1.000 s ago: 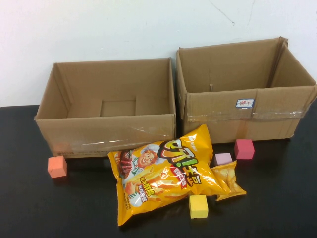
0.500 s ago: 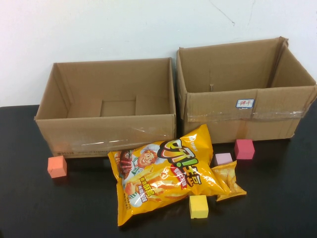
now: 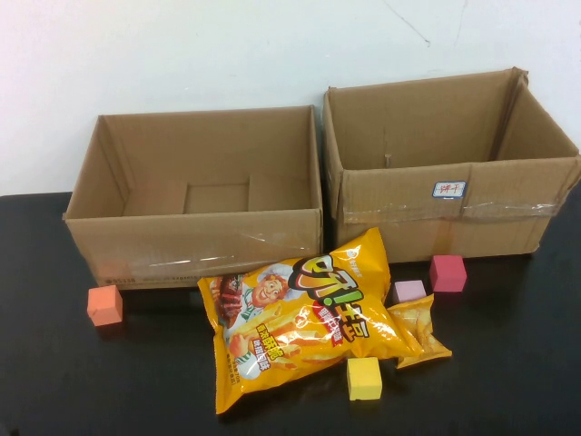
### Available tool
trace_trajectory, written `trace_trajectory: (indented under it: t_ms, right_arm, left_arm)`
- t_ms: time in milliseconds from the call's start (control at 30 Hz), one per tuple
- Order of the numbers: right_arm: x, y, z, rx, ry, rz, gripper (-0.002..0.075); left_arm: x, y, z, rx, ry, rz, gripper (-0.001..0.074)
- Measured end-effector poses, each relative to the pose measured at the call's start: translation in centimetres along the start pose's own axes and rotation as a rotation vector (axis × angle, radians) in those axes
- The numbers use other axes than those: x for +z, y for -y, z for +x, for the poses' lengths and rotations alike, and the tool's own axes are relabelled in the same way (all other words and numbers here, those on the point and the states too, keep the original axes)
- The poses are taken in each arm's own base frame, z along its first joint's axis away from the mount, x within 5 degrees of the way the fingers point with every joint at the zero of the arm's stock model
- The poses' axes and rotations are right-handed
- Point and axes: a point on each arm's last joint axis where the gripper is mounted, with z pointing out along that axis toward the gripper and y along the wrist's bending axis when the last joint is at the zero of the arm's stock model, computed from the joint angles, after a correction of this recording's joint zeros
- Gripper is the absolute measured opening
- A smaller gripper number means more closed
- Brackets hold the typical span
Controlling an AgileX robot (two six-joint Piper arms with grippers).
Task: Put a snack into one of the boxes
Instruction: Pick up the potato chip
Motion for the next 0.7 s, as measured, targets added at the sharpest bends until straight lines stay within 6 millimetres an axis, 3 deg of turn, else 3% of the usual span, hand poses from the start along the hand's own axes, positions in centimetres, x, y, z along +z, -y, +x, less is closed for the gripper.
trace_trajectory:
  t_ms: [133, 333, 500, 700]
  right_arm:
    - [1.7, 0.1, -0.8, 0.034, -0.076, -0.039, -0.0001]
    - [6.8, -0.6, -0.8, 0.076, -0.236, -0.185, -0.0001]
    - [10.8, -2.0, -1.2, 0.071, -0.217, -0.366, 0.0002]
    - [14.4, -5.1, -1.9, 0.012, -0.114, -0.532, 0.0117]
  left_arm:
    - [0.0, 0.0, 0.0, 0.000, 0.000, 0.000, -0.0002]
    - [0.0, 0.0, 0.0, -0.001, 0.000, 0.001, -0.0002]
    - [0.0, 0.1, 0.0, -0.013, -0.001, 0.011, -0.0002]
    - [0.0, 0.1, 0.0, -0.015, -0.001, 0.014, -0.0003]
